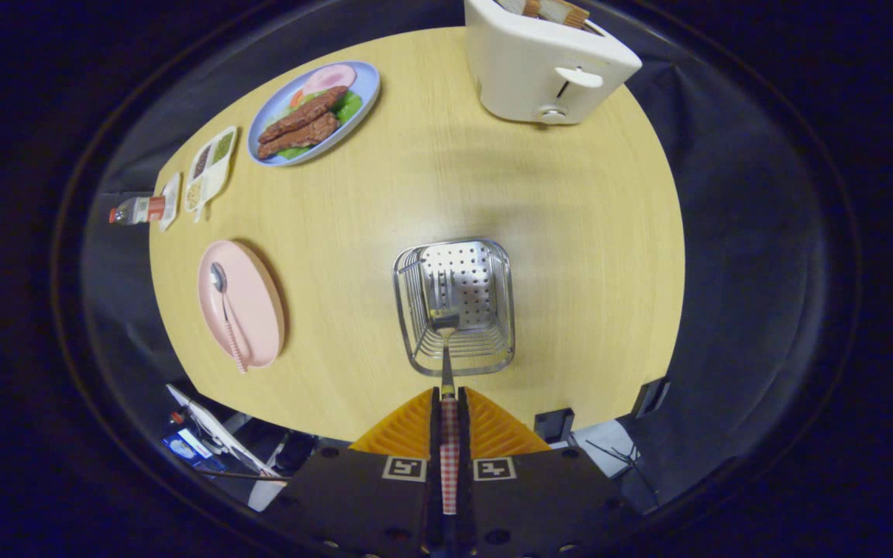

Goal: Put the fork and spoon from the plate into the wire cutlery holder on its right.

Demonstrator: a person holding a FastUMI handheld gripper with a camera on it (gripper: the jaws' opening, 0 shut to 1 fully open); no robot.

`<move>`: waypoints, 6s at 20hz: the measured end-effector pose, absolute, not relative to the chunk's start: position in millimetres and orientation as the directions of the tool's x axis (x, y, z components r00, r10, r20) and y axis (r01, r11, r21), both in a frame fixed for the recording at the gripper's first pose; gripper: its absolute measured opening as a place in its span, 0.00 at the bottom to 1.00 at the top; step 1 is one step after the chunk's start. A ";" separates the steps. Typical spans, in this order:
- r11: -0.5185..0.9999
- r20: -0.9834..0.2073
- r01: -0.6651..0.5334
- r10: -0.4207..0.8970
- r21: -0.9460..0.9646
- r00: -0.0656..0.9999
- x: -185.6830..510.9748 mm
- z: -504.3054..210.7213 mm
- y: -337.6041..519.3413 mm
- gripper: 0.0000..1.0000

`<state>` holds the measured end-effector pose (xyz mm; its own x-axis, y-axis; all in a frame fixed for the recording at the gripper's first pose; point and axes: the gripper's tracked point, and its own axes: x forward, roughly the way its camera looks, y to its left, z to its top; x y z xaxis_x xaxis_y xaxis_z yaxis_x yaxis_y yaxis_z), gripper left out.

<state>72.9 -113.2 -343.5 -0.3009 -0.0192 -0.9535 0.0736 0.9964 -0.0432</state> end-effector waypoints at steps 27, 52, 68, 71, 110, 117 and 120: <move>0.992 -0.989 0.058 -0.118 -0.113 0.090 101.0 -318.5 -83.3 0.42; 0.980 -0.885 -0.193 0.134 0.051 0.447 50.8 -404.3 197.4 0.94; 0.997 -0.928 -0.067 0.069 0.047 0.366 48.2 -471.1 226.2 0.40; 0.998 -0.934 -0.068 0.037 0.014 0.356 47.7 -472.1 223.1 0.16; 0.998 -0.974 -0.054 0.034 0.023 0.222 93.8 -264.6 -100.8 0.03; 0.997 -1.000 -0.069 0.019 0.019 -0.011 76.7 -283.6 -114.7 0.03; 0.999 -0.992 -0.019 0.030 0.033 -0.120 73.6 -293.0 -115.6 0.03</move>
